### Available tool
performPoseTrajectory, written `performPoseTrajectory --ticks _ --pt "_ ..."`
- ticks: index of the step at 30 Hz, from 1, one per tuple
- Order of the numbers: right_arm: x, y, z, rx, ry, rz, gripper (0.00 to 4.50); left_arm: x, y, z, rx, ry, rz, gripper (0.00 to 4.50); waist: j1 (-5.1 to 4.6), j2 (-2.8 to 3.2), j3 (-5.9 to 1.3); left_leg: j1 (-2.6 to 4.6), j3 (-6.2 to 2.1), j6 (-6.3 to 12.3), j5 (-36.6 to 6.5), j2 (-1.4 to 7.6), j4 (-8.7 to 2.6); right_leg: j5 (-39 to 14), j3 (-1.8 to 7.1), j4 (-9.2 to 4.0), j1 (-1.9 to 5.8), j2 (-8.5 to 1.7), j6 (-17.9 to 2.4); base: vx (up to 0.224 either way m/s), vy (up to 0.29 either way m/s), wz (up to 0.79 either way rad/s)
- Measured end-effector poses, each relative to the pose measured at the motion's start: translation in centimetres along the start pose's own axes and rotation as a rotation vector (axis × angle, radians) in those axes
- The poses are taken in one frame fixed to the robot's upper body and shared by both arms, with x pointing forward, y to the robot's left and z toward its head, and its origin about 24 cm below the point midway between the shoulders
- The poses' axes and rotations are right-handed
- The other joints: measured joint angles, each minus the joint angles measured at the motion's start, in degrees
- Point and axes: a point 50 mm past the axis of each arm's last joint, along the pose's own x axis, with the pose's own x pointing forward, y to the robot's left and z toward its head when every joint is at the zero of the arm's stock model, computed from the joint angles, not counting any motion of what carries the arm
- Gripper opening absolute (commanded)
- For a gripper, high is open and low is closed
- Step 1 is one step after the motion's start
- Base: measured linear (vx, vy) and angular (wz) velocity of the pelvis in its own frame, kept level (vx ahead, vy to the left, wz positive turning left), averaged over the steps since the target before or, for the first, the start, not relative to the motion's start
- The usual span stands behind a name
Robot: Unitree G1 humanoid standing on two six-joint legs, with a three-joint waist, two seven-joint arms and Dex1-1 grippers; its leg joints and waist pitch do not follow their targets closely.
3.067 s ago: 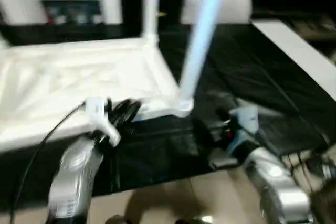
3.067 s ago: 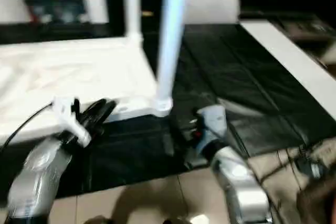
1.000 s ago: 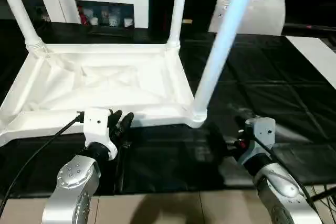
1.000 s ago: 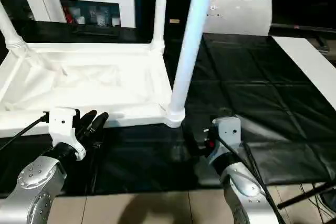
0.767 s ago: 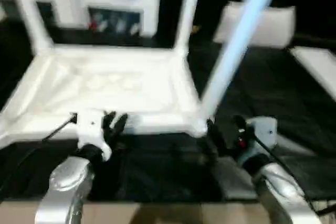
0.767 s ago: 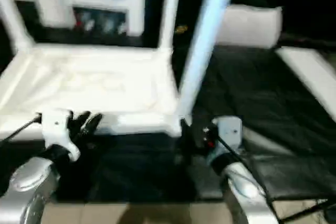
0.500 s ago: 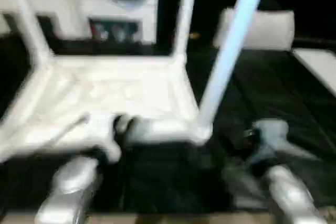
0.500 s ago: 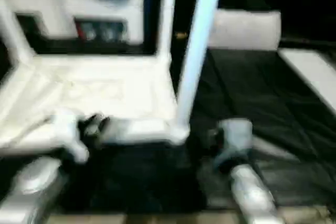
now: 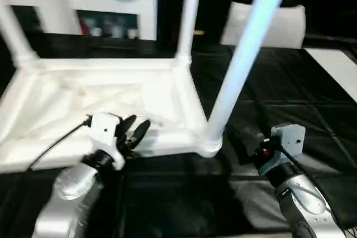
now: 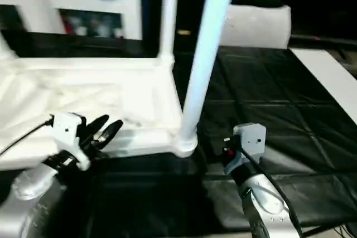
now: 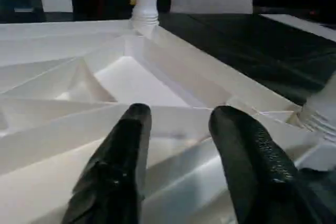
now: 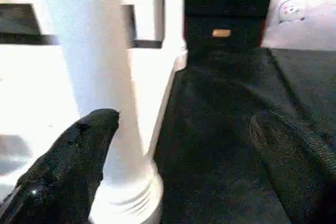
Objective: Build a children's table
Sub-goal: Rotate leg to tighten
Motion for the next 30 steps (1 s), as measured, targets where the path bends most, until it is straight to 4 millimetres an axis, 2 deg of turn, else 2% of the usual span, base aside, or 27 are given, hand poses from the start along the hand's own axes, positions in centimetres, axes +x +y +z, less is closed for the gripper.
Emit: performPoseTrajectory --ticks 4,8,9,12,14,16,18,19,23,25,30 --pt "0.6 -0.2 0.4 -0.014 -0.018 0.005 4.5 1.6 0.2 1.3 -0.007 -0.036 -0.074 2.65 -0.1 -0.13 0.85 0.4 0.77 0.11 0.87 0.07 -0.62 0.58 0.46 0.02 0.09 -0.06 -0.9 -0.127 0.007 -0.04" --pt "1.1 -0.7 0.5 -0.046 -0.001 0.019 4.5 3.1 0.9 2.3 0.034 0.036 -0.163 2.65 0.01 -0.05 0.99 0.36 0.95 0.0 1.83 0.17 -1.03 1.22 0.55 0.05 -0.5 -0.02 -0.77 -0.081 -0.012 -0.02" --pt "1.1 -0.7 0.6 -0.049 0.003 0.021 4.5 3.3 0.8 2.4 0.046 0.045 -0.188 2.65 0.0 0.02 0.98 0.26 1.15 0.17 2.27 0.17 -1.29 1.52 0.71 0.08 -0.84 -0.01 -0.94 -0.052 -0.006 -0.03" --pt "1.1 -0.9 0.0 -0.078 0.059 0.068 4.5 4.4 0.4 1.8 0.113 0.107 -0.333 2.65 0.26 0.03 1.07 0.22 1.41 0.21 2.9 0.15 -1.77 1.79 0.95 0.05 -1.17 0.03 -1.0 0.0 0.0 0.0" --pt "1.0 -1.0 -0.2 -0.114 0.087 0.101 4.5 4.8 0.5 1.7 0.189 0.158 -0.415 2.65 0.33 0.03 1.04 0.04 1.58 0.21 3.04 0.15 -1.93 1.89 1.1 0.07 -1.48 0.04 -0.98 0.0 0.0 0.0" --pt "1.0 -1.0 -0.3 -0.127 0.099 0.119 4.5 5.1 0.6 1.8 0.233 0.193 -0.478 2.65 0.26 0.1 1.01 -0.65 1.71 0.26 3.27 0.16 -2.0 2.09 1.19 0.06 -2.08 0.05 -0.83 0.0 0.0 0.0" --pt "1.0 -1.0 -0.5 -0.13 0.124 0.14 4.5 5.3 0.2 1.6 0.238 0.224 -0.543 2.65 0.13 0.08 1.01 -0.78 1.9 0.34 3.31 0.18 -2.0 2.13 1.28 0.07 -2.41 0.06 -0.83 0.0 0.0 0.0" --pt "1.0 -1.0 -0.6 -0.133 0.132 0.148 4.5 5.4 0.1 1.5 0.238 0.24 -0.58 2.37 0.17 0.08 1.02 -0.84 1.96 0.61 3.46 0.19 -2.0 2.13 1.3 0.07 -2.51 0.05 -0.83 0.0 0.0 0.0" --pt "1.0 -0.9 -0.6 -0.139 0.141 0.165 4.5 5.7 -0.2 1.6 0.268 0.288 -0.699 2.24 0.26 0.07 1.03 -0.94 2.1 0.72 3.52 0.23 -2.08 2.13 1.35 0.07 -2.71 0.05 -0.85 0.0 0.0 0.0" --pt "1.0 -0.8 -0.7 -0.14 0.141 0.165 4.5 6.3 -0.1 1.7 0.314 0.318 -0.739 1.94 0.36 0.06 1.03 -0.93 2.12 0.72 3.54 0.23 -2.08 2.16 1.35 0.07 -2.71 0.05 -0.89 0.0 0.0 0.0" --pt "1.0 -0.8 -0.7 -0.146 0.143 0.164 4.5 7.2 0.5 1.3 0.363 0.391 -0.744 1.49 0.34 0.11 1.06 -0.91 2.19 0.69 3.54 0.23 -2.07 2.26 1.41 0.06 -2.71 0.03 -0.95 0.0 0.0 0.0"
